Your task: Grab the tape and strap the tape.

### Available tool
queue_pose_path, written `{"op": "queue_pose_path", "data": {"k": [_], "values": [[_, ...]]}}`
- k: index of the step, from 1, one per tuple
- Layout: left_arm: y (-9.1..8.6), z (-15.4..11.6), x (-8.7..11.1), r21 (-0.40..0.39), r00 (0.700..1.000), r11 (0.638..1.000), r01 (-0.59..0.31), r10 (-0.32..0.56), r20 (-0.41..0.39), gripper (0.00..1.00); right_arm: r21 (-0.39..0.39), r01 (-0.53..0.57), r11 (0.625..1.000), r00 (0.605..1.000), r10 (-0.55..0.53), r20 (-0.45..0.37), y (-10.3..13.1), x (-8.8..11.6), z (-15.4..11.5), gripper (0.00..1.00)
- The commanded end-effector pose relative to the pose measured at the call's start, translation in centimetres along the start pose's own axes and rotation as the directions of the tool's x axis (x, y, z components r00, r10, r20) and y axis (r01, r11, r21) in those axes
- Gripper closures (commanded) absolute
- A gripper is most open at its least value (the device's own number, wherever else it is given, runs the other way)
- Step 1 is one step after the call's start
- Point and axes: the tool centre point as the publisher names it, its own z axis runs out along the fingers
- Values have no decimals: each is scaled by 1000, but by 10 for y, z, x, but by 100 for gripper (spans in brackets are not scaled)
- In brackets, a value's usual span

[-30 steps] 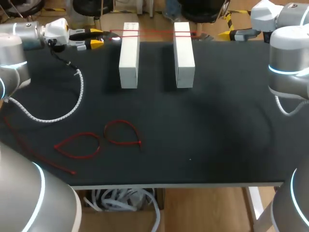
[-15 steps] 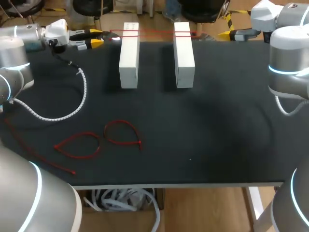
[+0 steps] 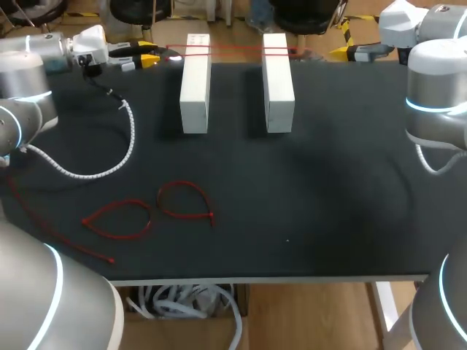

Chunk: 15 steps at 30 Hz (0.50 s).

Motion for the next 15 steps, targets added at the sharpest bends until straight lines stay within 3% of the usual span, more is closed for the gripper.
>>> {"op": "queue_pose_path", "data": {"k": [1, 15], "values": [[8, 4, -12, 8, 941, 1000, 9, -6, -340, 70, -10, 1, 1000, 1000, -1, 2, -2, 1, 0, 0], [17, 12, -15, -11, 928, 1000, 27, -29, -371, 69, -10, 1, 1000, 1000, -1, 2, -2, 1, 0, 0]]}}
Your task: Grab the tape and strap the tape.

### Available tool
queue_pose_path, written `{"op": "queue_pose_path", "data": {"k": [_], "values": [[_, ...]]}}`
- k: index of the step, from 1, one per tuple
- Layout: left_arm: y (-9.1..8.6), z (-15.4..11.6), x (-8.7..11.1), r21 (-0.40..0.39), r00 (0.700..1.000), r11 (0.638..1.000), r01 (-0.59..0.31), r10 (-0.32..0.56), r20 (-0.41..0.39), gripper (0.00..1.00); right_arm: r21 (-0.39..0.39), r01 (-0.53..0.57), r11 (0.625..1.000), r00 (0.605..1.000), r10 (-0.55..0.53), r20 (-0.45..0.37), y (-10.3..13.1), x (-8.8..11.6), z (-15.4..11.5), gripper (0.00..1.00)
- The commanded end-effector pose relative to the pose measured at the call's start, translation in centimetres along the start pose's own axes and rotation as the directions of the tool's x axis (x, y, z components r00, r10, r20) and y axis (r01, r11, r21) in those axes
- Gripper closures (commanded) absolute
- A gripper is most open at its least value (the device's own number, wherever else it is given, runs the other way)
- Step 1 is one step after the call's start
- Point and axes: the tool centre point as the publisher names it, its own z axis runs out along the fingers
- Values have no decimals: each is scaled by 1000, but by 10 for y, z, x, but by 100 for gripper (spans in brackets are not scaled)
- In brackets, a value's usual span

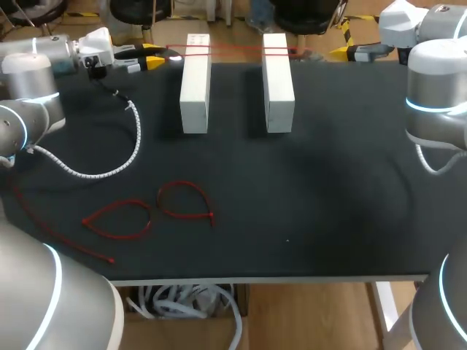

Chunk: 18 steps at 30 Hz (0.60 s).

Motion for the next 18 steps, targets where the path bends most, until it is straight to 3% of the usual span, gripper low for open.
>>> {"op": "queue_pose_path", "data": {"k": [1, 18], "values": [[5, 2, -9, 6, 918, 1000, 6, -3, -397, 69, -10, 1, 1000, 1000, -1, 2, -2, 1, 0, 0], [11, 11, -6, 20, 913, 1000, 9, 0, -407, 74, -10, 1, 1000, 1000, -1, 2, -2, 1, 0, 0]]}}
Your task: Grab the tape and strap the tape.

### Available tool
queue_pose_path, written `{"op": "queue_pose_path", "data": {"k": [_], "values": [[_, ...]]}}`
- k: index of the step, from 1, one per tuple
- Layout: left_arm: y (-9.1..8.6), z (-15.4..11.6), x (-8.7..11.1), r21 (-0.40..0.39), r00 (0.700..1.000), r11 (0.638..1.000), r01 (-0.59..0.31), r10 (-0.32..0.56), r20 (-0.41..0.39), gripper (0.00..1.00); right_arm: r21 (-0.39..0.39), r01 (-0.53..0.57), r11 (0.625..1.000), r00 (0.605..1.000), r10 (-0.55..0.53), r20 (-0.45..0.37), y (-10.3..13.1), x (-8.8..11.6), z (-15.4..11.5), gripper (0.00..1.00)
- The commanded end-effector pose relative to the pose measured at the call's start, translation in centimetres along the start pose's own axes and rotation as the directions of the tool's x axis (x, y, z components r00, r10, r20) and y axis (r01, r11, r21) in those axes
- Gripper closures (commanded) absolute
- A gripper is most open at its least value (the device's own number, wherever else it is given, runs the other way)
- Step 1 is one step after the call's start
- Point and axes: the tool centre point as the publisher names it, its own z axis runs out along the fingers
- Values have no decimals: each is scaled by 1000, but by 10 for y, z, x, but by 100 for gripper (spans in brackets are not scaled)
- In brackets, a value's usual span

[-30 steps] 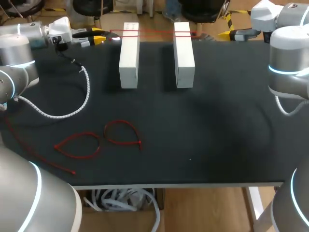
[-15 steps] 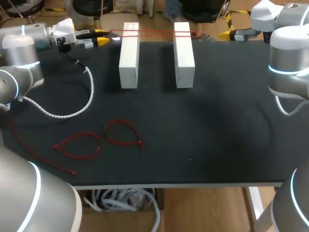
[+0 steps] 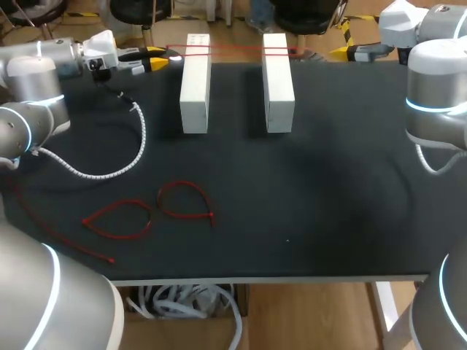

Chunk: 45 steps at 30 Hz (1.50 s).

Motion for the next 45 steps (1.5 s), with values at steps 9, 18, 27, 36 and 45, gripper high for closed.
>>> {"op": "queue_pose_path", "data": {"k": [9, 18, 27, 36, 45], "values": [[7, 5, -8, 7, 910, 1000, 7, -4, -414, 79, -10, 1, 1000, 1000, -1, 2, -2, 1, 0, 0], [8, 6, -9, 10, 910, 1000, 7, -2, -415, 89, -10, 1, 1000, 1000, -1, 2, -2, 1, 0, 0], [8, 9, -7, 14, 909, 1000, 5, 2, -416, 100, -10, 1, 1000, 1000, -1, 2, -2, 1, 0, 0], [-4, 12, 0, 54, 885, 998, -40, 60, -461, 100, -10, 1, 1000, 1000, -1, 2, -2, 1, 0, 0], [-16, 23, 13, 138, 788, 989, -46, 120, -604, 100, -10, 1, 1000, 1000, -1, 2, -2, 1, 0, 0]]}}
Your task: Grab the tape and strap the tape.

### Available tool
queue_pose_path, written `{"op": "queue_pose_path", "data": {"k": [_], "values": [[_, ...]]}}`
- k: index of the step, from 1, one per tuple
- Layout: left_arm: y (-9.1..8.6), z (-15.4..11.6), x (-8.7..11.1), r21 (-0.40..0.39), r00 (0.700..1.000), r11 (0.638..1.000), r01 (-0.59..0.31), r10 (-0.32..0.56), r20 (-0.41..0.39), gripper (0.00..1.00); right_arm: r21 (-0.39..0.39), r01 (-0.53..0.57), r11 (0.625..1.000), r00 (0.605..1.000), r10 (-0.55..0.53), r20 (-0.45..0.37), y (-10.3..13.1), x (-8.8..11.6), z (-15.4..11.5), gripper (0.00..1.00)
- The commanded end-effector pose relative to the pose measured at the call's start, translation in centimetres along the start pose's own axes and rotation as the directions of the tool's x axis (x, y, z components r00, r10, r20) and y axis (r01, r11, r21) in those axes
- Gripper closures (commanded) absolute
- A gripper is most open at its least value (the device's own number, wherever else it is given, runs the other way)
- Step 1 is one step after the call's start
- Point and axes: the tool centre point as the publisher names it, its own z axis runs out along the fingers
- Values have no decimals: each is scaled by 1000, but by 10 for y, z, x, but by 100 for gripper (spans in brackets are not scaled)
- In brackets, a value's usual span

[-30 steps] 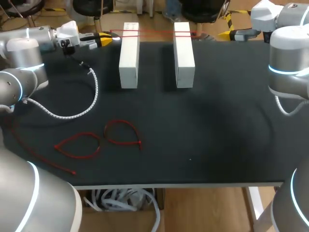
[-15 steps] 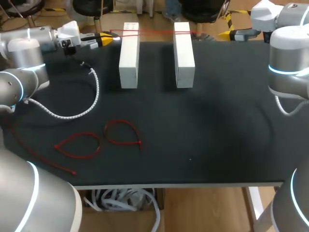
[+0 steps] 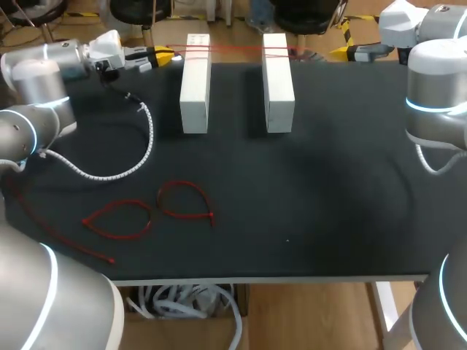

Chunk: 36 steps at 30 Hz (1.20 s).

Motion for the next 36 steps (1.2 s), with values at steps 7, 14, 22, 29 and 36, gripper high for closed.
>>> {"op": "queue_pose_path", "data": {"k": [7, 14, 22, 29, 36], "values": [[-6, 17, 0, 165, 735, 986, 19, 98, -671, 100, -10, 1, 1000, 1000, -1, 2, -2, 1, 0, 0], [-22, 33, 10, 104, 598, 992, 65, 45, -801, 100, -10, 1, 1000, 1000, -1, 2, -2, 1, 0, 0], [-22, 33, 10, 104, 598, 992, 65, 45, -801, 100, -10, 1, 1000, 1000, -1, 2, -2, 1, 0, 0], [-22, 33, 10, 104, 598, 992, 65, 45, -801, 100, -10, 1, 1000, 1000, -1, 2, -2, 1, 0, 0], [-24, 35, 13, 98, 582, 992, 82, 32, -812, 100, -10, 1, 1000, 1000, -1, 2, -2, 1, 0, 0]]}}
